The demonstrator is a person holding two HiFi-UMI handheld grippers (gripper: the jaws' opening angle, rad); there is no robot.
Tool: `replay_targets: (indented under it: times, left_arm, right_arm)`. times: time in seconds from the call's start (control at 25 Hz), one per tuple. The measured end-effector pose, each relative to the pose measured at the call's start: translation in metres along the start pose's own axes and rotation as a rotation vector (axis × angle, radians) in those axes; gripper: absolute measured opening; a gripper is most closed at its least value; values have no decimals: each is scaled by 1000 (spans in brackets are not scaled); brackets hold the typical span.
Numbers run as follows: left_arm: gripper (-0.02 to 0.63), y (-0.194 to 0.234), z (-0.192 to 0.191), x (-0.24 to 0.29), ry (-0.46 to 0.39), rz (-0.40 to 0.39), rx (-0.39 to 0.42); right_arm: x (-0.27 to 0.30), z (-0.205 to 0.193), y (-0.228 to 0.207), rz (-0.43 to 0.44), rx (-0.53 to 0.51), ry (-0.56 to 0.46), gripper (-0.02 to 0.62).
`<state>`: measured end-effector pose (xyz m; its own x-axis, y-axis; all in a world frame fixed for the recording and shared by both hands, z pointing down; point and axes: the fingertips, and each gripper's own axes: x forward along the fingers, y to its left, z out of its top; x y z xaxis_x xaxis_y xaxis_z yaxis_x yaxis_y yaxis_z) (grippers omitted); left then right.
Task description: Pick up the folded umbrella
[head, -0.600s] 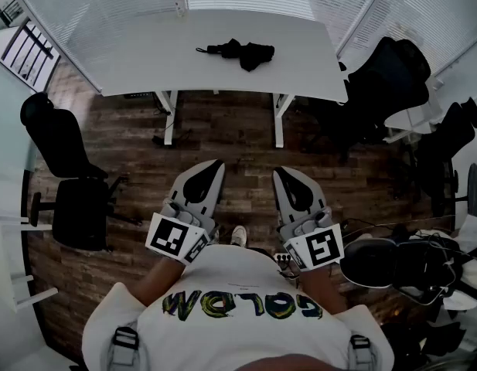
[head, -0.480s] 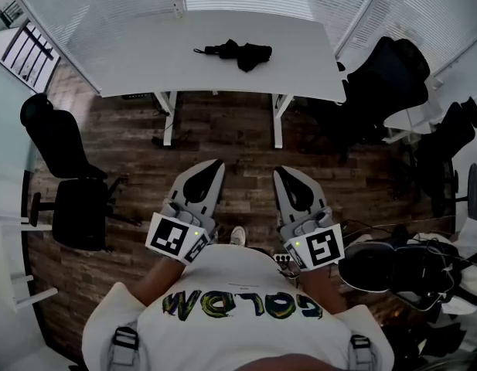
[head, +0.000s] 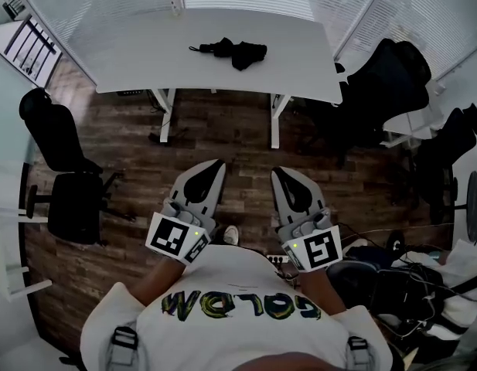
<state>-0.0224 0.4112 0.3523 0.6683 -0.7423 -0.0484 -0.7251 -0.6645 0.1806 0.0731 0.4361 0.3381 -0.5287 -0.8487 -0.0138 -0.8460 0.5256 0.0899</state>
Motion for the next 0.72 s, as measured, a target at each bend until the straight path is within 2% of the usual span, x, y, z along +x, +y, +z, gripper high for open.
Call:
replay_targets:
  times: [0.36,0.72]
  left_arm:
    - [11,24,-1,28,-5,12,-2]
    - [11,101,13,62,-23,23,-19]
  right_arm:
    - [31,-9,-21,15,8,2,11]
    - [119,-7,-30,43,-18,14,11]
